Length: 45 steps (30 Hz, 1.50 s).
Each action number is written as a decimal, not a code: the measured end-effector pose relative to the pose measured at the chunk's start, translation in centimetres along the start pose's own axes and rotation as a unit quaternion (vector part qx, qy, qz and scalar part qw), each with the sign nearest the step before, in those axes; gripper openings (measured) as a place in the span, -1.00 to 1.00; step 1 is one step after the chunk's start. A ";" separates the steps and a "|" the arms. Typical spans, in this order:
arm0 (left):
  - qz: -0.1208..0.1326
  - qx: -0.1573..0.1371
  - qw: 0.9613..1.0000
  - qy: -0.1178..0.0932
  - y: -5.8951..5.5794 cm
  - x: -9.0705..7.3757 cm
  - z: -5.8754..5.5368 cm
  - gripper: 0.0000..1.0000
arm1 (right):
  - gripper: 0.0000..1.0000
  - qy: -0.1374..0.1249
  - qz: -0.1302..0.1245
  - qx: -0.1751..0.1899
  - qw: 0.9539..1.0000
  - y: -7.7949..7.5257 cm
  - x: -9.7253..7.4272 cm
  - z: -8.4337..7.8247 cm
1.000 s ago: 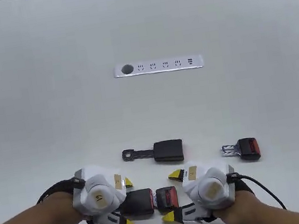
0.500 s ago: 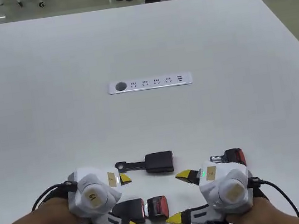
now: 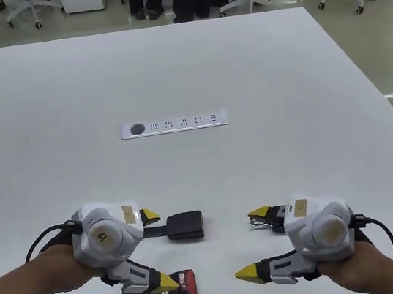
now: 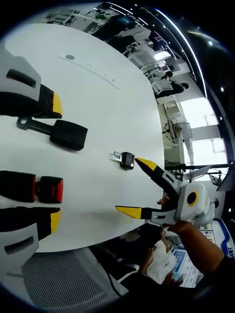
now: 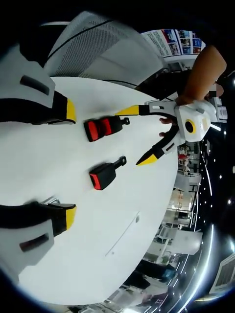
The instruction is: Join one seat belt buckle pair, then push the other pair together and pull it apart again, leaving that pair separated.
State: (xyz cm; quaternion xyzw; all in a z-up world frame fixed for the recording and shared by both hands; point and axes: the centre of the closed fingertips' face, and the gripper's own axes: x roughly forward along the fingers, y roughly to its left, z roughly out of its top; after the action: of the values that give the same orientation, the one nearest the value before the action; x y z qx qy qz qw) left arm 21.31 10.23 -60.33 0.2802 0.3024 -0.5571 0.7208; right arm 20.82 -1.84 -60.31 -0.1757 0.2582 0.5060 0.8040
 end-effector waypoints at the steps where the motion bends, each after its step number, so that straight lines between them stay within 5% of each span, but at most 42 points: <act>1: 0.002 0.001 1.000 0.000 0.4 0.1 0.3 0.52 | 0.30 0.000 -0.003 0.001 1.000 -0.8 -0.6 0.0; 14: -0.003 -0.010 1.000 -0.006 3.4 1.9 2.3 0.56 | 0.36 0.022 -0.013 0.022 0.999 -7.1 -2.5 -2.9; 19: -0.010 -0.009 1.000 0.000 4.4 3.0 1.8 0.56 | 0.43 0.031 0.000 0.034 0.999 -8.2 -1.8 -4.3; 45: -0.053 -0.025 0.998 0.038 5.4 7.8 -2.4 0.38 | 0.31 0.069 0.074 0.048 0.994 -8.9 1.4 -9.1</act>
State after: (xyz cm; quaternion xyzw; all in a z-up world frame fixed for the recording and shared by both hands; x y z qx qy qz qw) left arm 27.82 8.26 -67.42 0.2666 0.3575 -0.5761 0.6850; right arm 27.24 -9.55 -68.28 -0.1520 0.3493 0.5380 0.7519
